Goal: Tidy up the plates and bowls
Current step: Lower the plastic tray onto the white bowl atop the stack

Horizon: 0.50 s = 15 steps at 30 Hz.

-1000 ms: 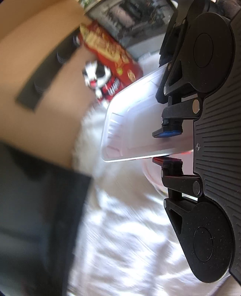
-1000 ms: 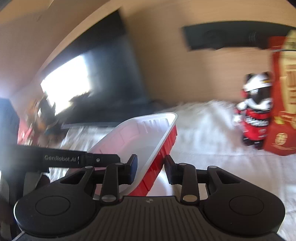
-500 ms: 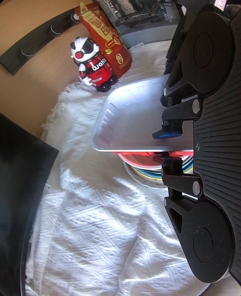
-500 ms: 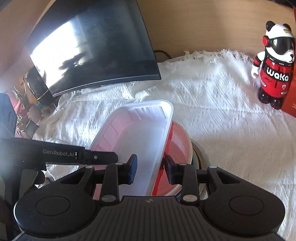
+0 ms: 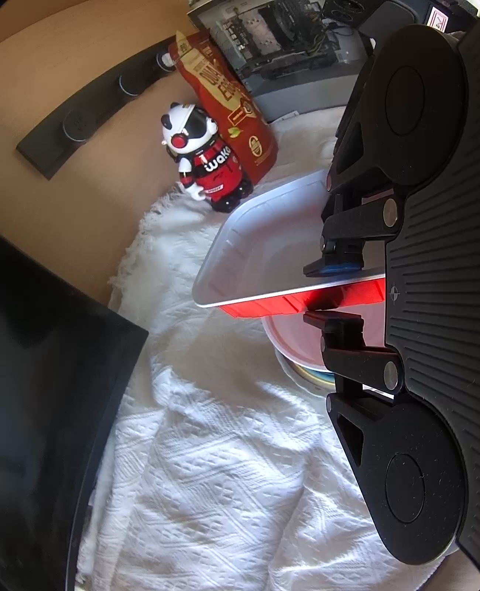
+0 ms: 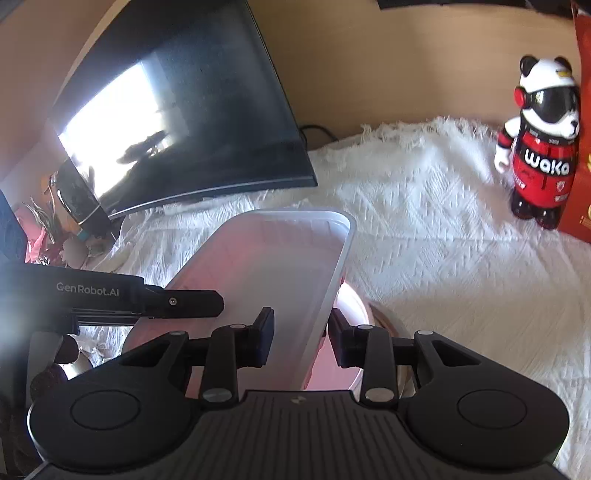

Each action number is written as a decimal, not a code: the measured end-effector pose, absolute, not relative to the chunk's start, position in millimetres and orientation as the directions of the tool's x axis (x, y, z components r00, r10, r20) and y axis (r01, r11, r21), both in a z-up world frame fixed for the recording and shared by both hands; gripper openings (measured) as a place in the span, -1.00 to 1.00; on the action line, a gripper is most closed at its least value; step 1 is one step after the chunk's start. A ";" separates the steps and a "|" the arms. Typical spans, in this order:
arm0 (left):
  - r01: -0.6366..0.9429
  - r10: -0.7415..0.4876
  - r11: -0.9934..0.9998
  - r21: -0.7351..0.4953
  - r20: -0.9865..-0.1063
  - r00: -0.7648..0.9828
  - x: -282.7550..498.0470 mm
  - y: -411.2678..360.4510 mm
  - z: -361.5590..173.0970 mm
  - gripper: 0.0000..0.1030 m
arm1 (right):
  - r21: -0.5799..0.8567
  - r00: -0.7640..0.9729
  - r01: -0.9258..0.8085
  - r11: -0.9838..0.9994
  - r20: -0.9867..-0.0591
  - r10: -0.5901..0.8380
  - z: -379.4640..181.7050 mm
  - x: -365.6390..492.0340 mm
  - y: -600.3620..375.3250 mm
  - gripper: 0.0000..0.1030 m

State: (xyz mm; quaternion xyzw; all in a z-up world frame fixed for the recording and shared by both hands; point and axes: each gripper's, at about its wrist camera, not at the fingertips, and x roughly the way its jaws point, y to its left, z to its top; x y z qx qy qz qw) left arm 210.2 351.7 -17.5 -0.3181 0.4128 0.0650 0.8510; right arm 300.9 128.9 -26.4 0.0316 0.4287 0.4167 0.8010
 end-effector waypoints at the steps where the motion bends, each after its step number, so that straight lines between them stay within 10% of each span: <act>1: -0.378 -0.153 0.789 -0.484 -0.751 0.643 210.1 351.3 -19.9 -0.59 | 0.407 0.284 -0.641 0.651 -0.663 0.693 -26.9 300.7 129.0 -0.36; 15: -0.361 -0.223 0.795 -0.487 -0.788 0.573 217.9 333.2 -43.8 -0.60 | 0.366 0.287 -0.618 0.696 -0.719 0.633 -45.2 304.1 122.7 -0.35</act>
